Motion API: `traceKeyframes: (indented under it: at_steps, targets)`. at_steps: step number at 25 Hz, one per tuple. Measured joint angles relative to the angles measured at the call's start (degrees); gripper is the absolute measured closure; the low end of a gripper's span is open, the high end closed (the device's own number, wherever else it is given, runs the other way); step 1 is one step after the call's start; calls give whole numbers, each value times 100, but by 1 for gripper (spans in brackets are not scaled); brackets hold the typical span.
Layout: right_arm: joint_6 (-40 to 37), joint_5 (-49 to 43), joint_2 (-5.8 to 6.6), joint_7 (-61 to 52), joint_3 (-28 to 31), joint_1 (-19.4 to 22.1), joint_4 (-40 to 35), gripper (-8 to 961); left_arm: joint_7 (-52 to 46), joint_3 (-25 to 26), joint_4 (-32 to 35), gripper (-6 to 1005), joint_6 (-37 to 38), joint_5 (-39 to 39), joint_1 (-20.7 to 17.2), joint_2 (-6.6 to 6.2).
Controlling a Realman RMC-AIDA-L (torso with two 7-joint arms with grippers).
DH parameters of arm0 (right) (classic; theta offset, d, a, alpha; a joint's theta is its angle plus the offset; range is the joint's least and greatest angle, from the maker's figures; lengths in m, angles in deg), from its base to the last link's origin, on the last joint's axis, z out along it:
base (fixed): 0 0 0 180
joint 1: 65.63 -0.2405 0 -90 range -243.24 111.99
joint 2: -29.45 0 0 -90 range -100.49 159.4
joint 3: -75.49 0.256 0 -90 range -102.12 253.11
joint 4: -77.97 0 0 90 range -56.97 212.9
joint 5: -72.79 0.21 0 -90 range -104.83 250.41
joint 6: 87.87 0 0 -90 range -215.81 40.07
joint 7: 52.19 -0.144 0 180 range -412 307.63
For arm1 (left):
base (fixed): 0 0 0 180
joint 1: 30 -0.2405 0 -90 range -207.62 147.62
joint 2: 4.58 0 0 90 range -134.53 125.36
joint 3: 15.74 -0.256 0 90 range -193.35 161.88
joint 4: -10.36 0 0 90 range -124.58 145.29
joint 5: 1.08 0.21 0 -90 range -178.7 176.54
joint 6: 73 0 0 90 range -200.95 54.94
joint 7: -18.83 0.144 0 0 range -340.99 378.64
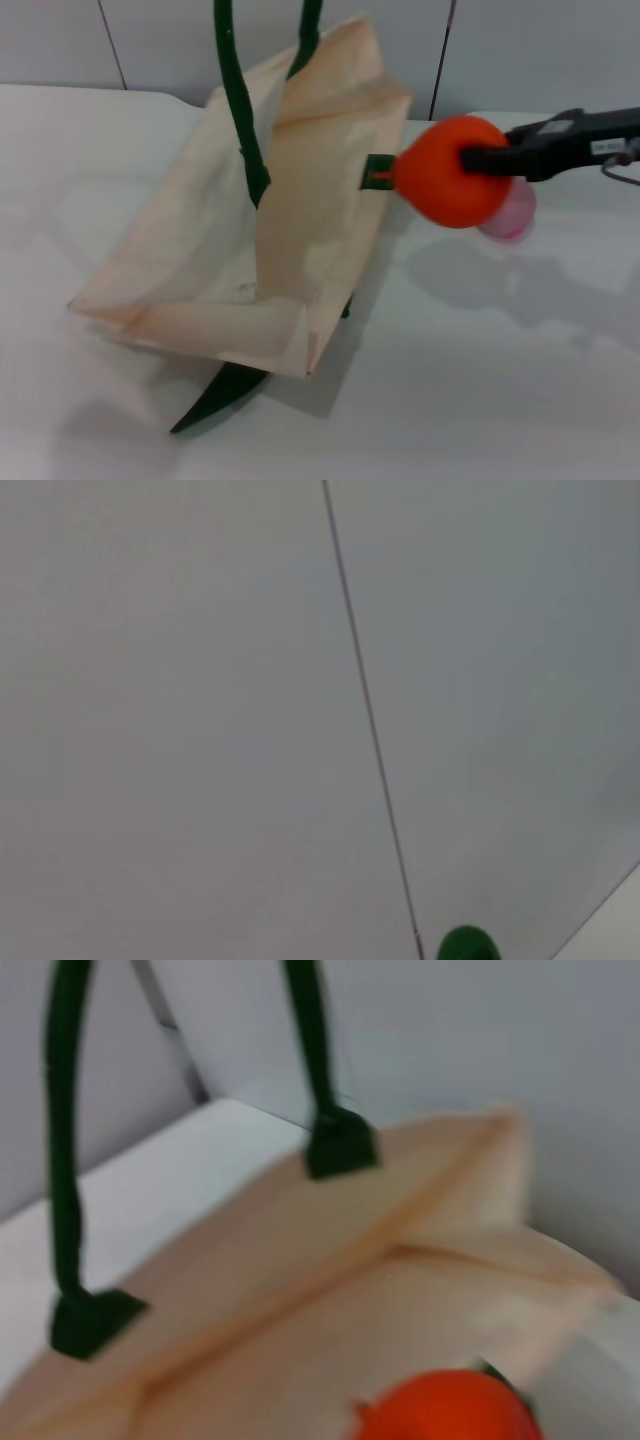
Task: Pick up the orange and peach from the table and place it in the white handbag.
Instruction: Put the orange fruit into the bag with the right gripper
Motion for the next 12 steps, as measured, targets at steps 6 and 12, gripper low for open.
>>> traceKeyframes:
  at_steps: [6,12]
  targets:
    - [-453,685,17,437,-232,-271,680,702,-12,-87,112,878,15,-21,11,0]
    - [-982,744,18,827,-261,-697,1621,727,-27,-138,162,878,41,-95,41,3]
